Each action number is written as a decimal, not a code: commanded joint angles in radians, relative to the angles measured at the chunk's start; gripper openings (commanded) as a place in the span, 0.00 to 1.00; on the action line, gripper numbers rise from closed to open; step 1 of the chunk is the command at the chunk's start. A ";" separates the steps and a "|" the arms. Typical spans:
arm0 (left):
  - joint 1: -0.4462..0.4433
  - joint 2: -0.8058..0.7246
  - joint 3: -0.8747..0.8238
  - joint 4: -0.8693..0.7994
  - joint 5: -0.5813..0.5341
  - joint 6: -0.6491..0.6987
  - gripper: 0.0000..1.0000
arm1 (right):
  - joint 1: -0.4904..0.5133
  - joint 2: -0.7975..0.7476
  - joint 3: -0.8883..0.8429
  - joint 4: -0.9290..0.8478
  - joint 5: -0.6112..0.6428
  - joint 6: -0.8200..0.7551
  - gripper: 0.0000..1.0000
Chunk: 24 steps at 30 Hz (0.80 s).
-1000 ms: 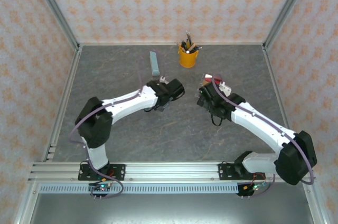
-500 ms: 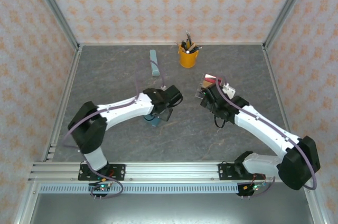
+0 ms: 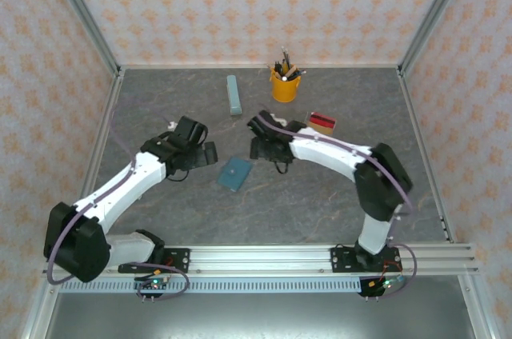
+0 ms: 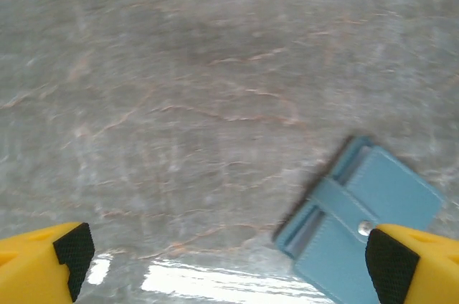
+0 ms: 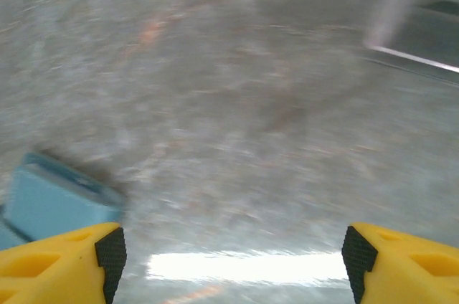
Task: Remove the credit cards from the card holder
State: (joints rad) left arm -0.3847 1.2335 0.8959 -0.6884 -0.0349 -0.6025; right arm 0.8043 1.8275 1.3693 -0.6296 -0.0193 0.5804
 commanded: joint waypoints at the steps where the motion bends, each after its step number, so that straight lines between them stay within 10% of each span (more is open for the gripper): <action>1: 0.056 -0.061 -0.062 0.018 -0.019 -0.075 1.00 | 0.038 0.125 0.134 -0.076 0.002 -0.050 0.81; 12: 0.118 -0.105 -0.131 0.038 0.029 -0.112 1.00 | 0.063 0.429 0.477 -0.229 -0.004 -0.078 0.84; 24: 0.118 -0.093 -0.144 0.059 0.072 -0.135 1.00 | 0.063 0.373 0.409 -0.331 0.058 -0.081 0.81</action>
State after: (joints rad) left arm -0.2783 1.1370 0.7708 -0.6540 0.0166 -0.7116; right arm 0.8635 2.2631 1.8236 -0.8639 -0.0181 0.5072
